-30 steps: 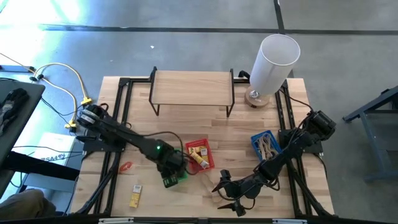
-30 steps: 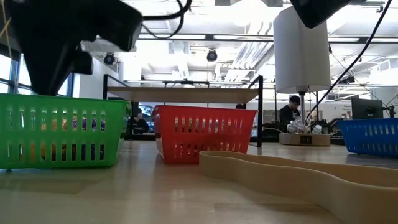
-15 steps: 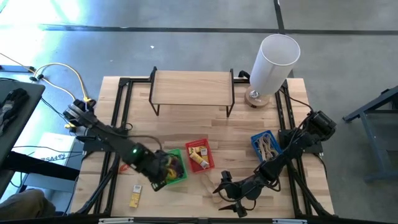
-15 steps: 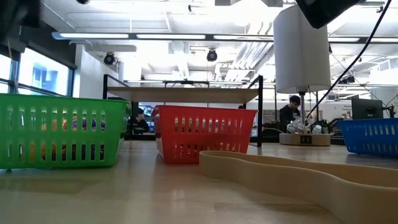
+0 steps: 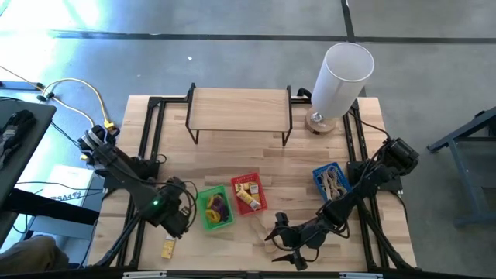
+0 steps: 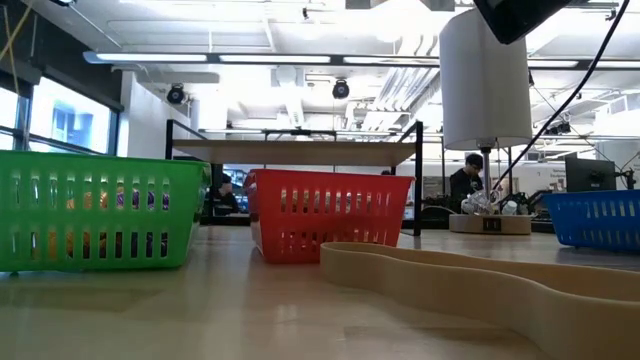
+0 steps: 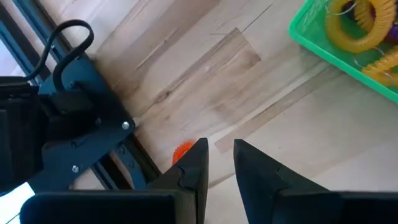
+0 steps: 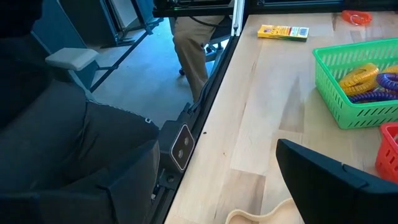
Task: Pick & Place Office Desk Supplies
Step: Put the orange spring keychain into the green bin
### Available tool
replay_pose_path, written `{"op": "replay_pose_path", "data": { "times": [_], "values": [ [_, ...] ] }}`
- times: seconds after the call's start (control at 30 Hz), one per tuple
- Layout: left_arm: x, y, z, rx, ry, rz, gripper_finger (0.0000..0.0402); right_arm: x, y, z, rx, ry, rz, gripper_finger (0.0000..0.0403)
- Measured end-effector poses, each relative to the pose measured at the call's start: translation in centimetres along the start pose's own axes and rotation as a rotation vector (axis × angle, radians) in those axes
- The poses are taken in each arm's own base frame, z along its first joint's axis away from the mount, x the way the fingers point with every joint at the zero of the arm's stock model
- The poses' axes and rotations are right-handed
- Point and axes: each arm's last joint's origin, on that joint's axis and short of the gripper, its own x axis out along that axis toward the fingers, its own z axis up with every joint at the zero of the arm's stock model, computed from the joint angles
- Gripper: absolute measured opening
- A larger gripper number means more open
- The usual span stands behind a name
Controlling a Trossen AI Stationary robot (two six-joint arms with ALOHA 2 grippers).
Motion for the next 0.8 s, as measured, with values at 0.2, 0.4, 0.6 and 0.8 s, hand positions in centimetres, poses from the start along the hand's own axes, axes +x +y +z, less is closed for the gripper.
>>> {"op": "replay_pose_path", "data": {
  "times": [0.2,0.4,0.6,0.8],
  "values": [
    [0.0,0.0,-0.4,-0.021,0.030,-0.001,0.0072,0.0,0.0,0.0,0.000,0.000,-0.001,0.0311],
    [0.0,-0.1,-0.5,-0.060,0.077,-0.005,0.0112,0.0,0.0,0.0,0.001,0.000,0.000,0.0311],
    [0.5,0.0,-0.5,-0.054,0.099,0.015,0.0179,0.0,0.0,0.0,0.001,0.001,0.002,0.0311],
    [2.8,-0.3,-0.9,-0.080,0.104,0.010,0.0196,0.0,0.0,0.0,0.001,0.002,0.003,0.0311]
  ]
}}
